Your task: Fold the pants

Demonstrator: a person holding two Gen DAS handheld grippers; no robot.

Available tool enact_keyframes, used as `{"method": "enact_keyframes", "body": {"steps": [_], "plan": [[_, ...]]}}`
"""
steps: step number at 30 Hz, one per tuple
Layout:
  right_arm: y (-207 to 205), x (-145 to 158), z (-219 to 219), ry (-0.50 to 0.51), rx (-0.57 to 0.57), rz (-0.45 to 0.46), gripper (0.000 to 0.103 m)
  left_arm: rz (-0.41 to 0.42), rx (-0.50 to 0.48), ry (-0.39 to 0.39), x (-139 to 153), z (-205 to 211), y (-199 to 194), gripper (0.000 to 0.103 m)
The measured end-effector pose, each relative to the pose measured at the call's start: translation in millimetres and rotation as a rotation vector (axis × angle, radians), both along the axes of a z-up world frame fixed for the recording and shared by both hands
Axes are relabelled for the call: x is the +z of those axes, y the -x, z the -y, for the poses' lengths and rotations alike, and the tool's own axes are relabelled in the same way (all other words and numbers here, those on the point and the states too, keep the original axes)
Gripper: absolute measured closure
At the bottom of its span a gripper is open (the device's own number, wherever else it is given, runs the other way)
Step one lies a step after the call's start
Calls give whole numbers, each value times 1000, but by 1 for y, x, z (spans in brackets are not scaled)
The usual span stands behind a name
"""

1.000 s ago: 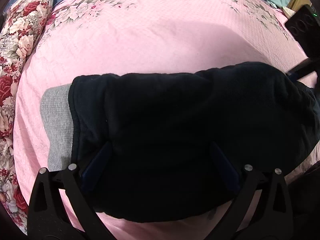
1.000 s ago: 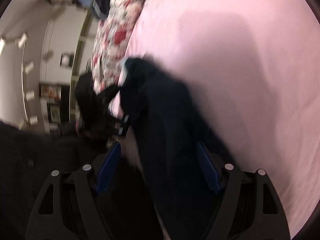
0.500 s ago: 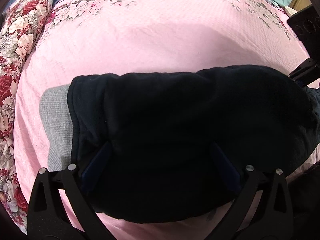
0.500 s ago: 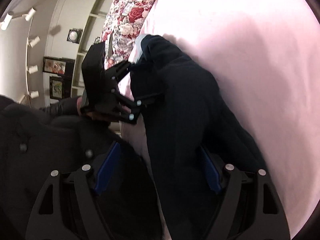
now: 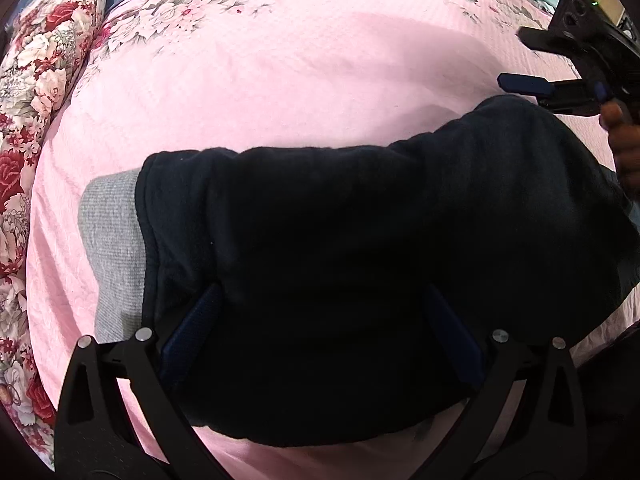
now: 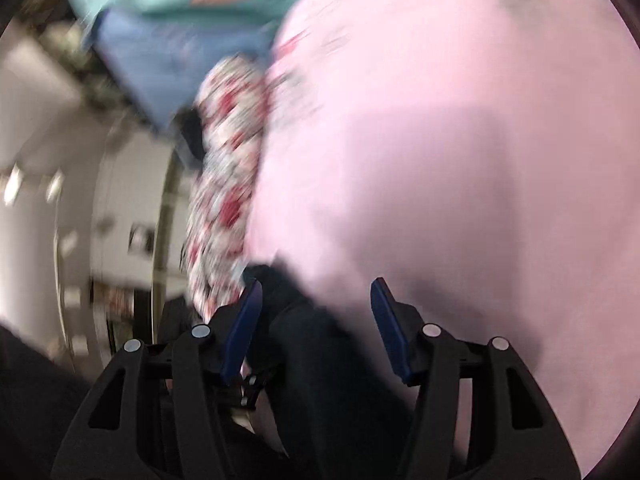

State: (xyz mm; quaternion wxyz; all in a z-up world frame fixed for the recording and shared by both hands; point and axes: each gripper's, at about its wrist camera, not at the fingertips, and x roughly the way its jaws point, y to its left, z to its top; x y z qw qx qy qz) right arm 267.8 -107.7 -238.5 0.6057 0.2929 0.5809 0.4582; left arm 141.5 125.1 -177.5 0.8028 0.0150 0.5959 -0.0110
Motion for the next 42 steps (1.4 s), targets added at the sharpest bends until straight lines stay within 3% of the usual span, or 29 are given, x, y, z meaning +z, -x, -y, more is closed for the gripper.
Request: {"method": "enact_keyframes", "body": {"steps": [1, 5, 7, 10, 13, 15, 17, 19, 21, 23, 25, 29, 33, 39, 42], "plan": [[-3, 4, 8, -6, -29, -5, 44, -6, -5, 2, 0, 0, 0, 2], [20, 55, 15, 44, -14, 161, 44, -66, -63, 42, 19, -4, -5, 3], [48, 70, 8, 75, 35, 224, 45, -10, -88, 62, 42, -7, -4, 3], [89, 68, -3, 97, 90, 257, 46, 104, -110, 14, 65, -15, -3, 2], [123, 42, -2, 169, 65, 213, 49, 77, -67, -33, 39, -35, -5, 2], [139, 20, 15, 276, 5, 184, 53, 40, -19, -83, 13, -55, -3, 2], [151, 12, 46, 326, -79, 154, 65, 29, 47, 31, 6, -75, 1, 2], [162, 30, 80, 333, -196, 152, 63, 6, 99, 65, 10, -84, -2, 2], [175, 56, 119, 343, -329, 212, 54, 20, 93, 25, 20, -80, -3, 2], [191, 77, 169, 455, -511, 261, 44, 62, 67, -23, 35, -69, -3, 2], [208, 91, 226, 566, -688, 280, 44, 80, 60, -70, 45, -57, -4, 2], [231, 92, 313, 710, -902, 246, 43, 114, 53, -125, 66, -21, -3, 2], [226, 69, 352, 723, -874, 191, 43, 168, 25, -136, 92, 7, -10, 2], [200, 43, 343, 751, -691, 201, 43, 214, -38, -182, 114, 63, -10, 2], [197, 38, 336, 738, -663, 236, 43, 208, -68, -175, 115, 91, -6, 2]]}}
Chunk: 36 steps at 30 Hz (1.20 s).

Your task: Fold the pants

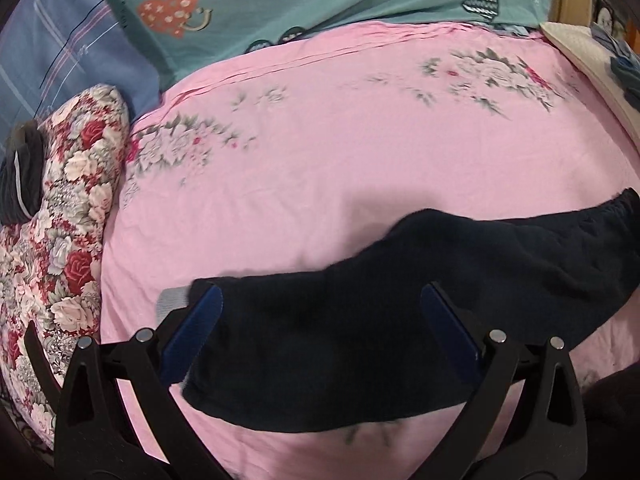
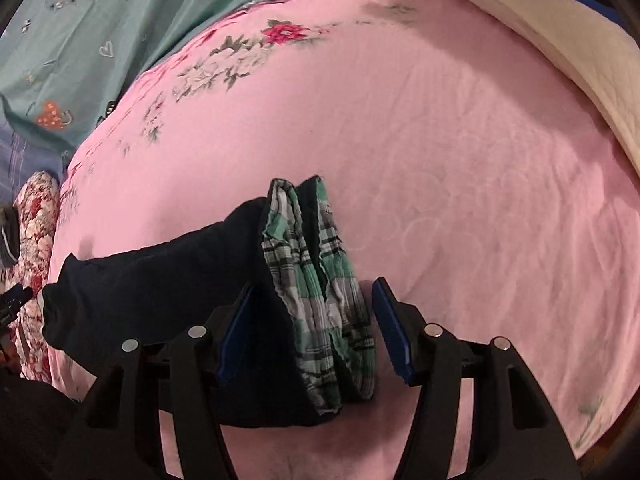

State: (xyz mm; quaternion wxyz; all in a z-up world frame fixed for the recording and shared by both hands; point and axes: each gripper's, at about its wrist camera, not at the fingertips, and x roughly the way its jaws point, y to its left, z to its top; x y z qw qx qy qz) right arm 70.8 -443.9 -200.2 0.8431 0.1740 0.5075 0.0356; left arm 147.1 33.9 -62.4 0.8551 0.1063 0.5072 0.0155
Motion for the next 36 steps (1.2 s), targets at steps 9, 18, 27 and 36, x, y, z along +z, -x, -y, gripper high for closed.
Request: {"method": "enact_keyframes", "body": {"steps": [9, 18, 27, 36], "plan": [[4, 12, 7, -65, 101, 15, 91, -43, -126, -18, -16, 86, 10, 2], [18, 4, 31, -96, 27, -21, 79, -130, -175, -29, -46, 116, 7, 2], [-16, 38, 21, -21, 77, 109, 62, -152, -138, -17, -50, 124, 2, 2], [-24, 37, 10, 132, 150, 120, 96, -140, -117, -53, -46, 126, 6, 2]]}}
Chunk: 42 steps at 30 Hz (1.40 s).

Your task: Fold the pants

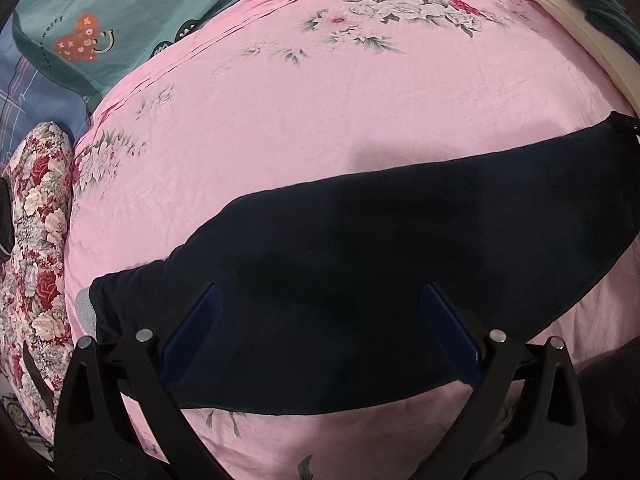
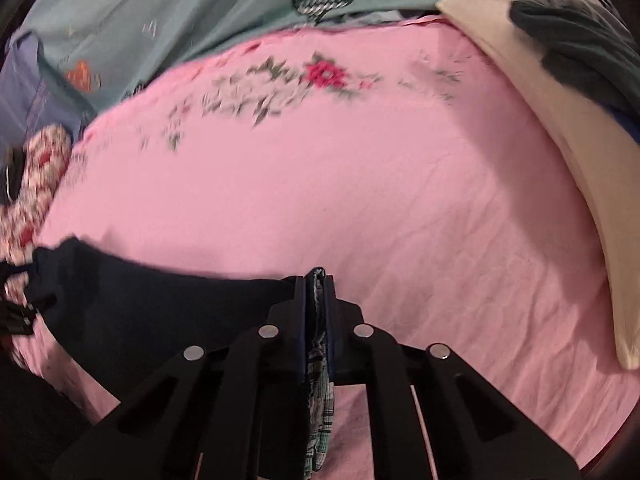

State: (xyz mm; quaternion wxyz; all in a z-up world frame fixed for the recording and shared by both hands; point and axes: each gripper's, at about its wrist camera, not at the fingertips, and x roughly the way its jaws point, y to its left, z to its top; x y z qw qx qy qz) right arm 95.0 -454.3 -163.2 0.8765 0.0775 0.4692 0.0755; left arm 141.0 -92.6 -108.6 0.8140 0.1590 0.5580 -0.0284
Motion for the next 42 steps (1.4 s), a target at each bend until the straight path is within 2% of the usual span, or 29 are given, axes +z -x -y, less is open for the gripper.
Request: {"method": "enact_keyframes", "body": {"steps": [1, 3, 4, 5, 6, 7, 9, 11, 14, 16, 18, 19, 20, 21, 22, 24, 26, 28, 29, 31, 35, 37, 42], "plan": [[0, -4, 3, 2, -9, -11, 96, -1, 6, 3, -1, -1, -1, 2], [-6, -33, 4, 10, -23, -66, 94, -24, 18, 8, -8, -1, -4, 2], [-5, -37, 5, -1, -34, -54, 93, -39, 22, 3, -12, -1, -5, 2], [-7, -35, 5, -2, -41, -56, 90, -44, 22, -3, -14, 0, -7, 2], [-6, -28, 9, -9, -57, -59, 77, -41, 19, -8, -14, 0, -7, 2], [-4, -18, 14, -18, -93, -58, 70, -36, 18, -5, -12, 0, -7, 2], [7, 5, 20, -41, -140, -7, 66, -27, 10, 0, -9, 1, -8, 2], [25, 29, 16, -151, -72, 65, 66, -27, 3, 1, -10, 4, -7, 2], [44, 30, -8, -277, 105, 45, 66, -52, -16, 17, -17, 11, -6, 2], [55, 16, -20, -271, 177, 2, 66, -64, -33, 7, -23, 18, -5, 2], [61, -3, -22, -229, 191, -69, 67, -80, -41, -2, -29, 22, -3, 2], [65, -14, -19, -186, 179, -101, 69, -87, -42, -1, -32, 22, -3, 2], [71, -29, -9, -134, 150, -123, 89, -97, -39, -1, -35, 22, -2, 2], [74, -36, 4, -166, 130, -124, 98, -104, -35, -3, -37, 21, -2, 2], [74, -38, 16, -238, 92, -134, 103, -112, -29, -4, -40, 19, -3, 2], [72, -32, 29, -258, 26, -136, 103, -124, -12, 4, -42, 15, -4, 2], [76, -14, 29, -256, 25, -92, 96, -119, -6, -2, -40, 15, -6, 2], [83, 0, 27, -273, 16, -45, 78, -84, -30, -12, -32, 19, -6, 2], [88, 4, 27, -253, -26, -21, 62, -60, -55, -10, -26, 23, -6, 2], [92, 5, 30, -241, -110, 9, 59, -30, -100, 5, -20, 29, -5, 2], [95, -16, 43, -301, -298, -61, 59, -56, -165, -4, -34, 42, -6, 2], [98, -23, 45, -327, -338, -96, 59, -92, -177, -7, -45, 44, -5, 2], [107, -28, 27, -354, -371, -112, 59, -78, -194, 32, -46, 39, -4, 2]]}}
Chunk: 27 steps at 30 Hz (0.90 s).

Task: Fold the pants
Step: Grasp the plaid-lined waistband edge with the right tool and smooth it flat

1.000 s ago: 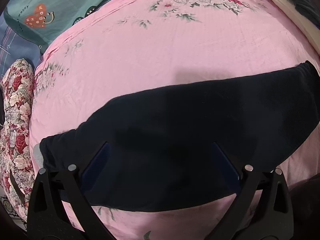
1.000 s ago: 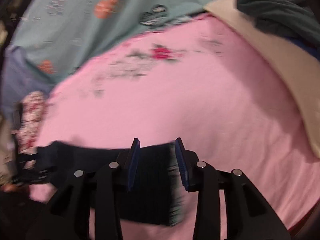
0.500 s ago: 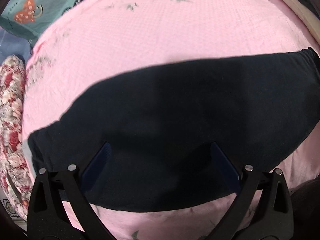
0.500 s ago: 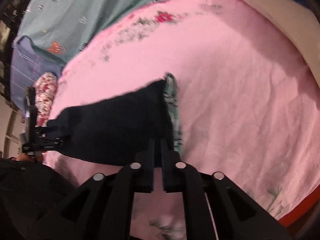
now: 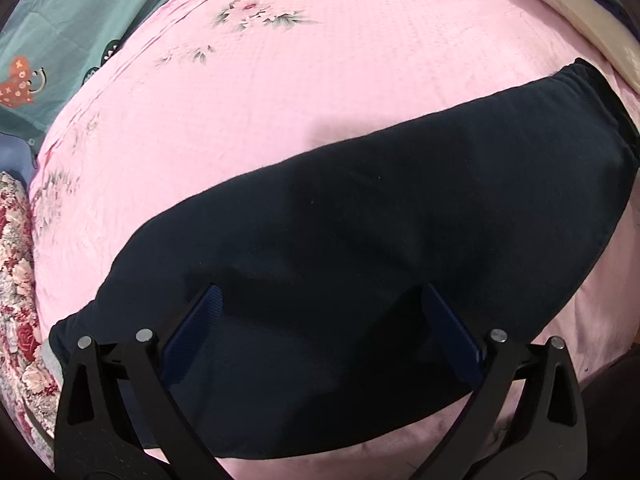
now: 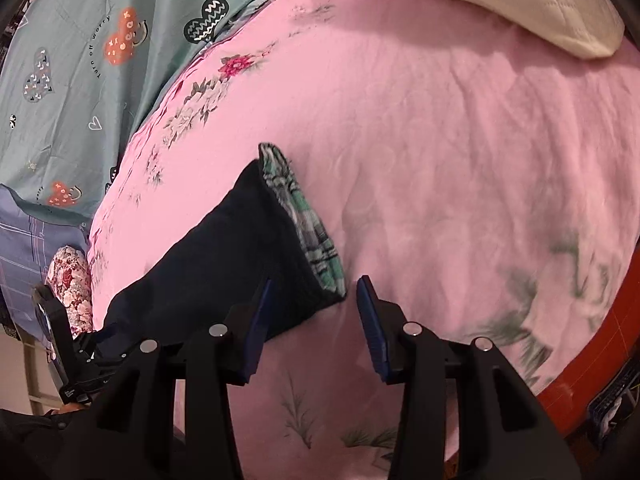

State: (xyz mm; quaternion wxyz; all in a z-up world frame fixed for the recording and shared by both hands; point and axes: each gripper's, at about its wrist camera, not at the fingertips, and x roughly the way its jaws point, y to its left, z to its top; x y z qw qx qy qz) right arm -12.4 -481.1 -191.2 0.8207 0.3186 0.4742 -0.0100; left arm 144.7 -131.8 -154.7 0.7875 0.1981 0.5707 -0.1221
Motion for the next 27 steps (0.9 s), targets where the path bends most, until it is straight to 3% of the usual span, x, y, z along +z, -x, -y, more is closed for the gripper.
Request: {"method": "enact_keyframes", "body": {"steps": [8, 16, 27], "plan": [[-1, -2, -12, 86, -30, -13, 57, -36, 30, 99, -4, -13, -1, 2], [-12, 0, -21, 127, -64, -61, 51, -42, 37, 122, -8, -17, -5, 2], [-16, 3, -39, 256, 0, -64, 54, -37, 55, 140, -8, -25, -1, 2]]}}
